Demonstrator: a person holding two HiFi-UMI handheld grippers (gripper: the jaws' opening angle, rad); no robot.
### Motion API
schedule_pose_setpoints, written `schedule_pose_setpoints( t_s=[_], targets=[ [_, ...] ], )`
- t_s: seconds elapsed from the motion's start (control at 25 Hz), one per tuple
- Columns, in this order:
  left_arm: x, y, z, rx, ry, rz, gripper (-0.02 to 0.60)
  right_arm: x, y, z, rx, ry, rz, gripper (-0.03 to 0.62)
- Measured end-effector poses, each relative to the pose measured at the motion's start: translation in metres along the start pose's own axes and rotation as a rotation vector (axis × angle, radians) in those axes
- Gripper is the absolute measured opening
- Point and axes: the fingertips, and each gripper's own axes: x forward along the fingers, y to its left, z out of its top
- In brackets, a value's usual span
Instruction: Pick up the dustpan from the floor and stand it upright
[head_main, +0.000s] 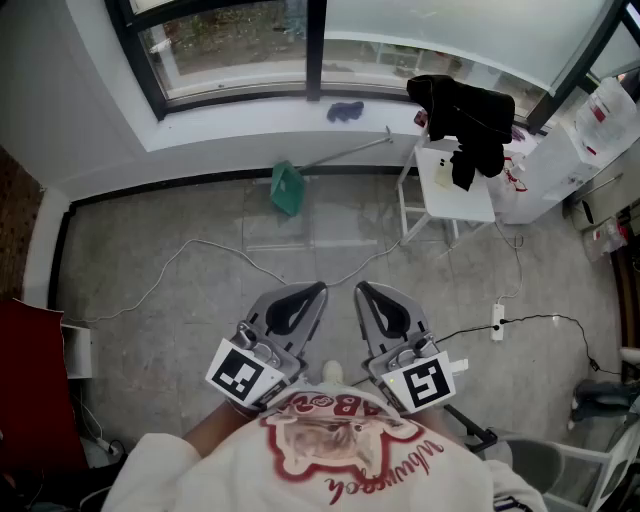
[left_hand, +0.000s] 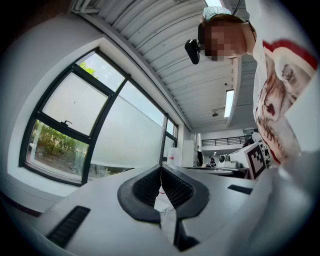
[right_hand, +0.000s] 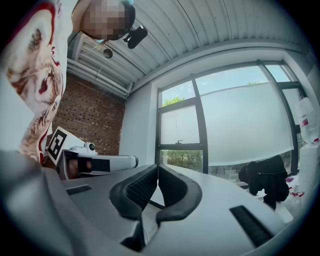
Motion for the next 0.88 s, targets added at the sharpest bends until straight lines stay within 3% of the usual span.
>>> schedule_pose_setpoints(
  t_s=[0.88],
  targets=[
    [0.0, -0.008, 0.003, 0.009, -0.011, 0.025, 0.021, -0.012, -0.004, 0.013, 0.012, -0.044, 0.011, 0.026]
  ],
)
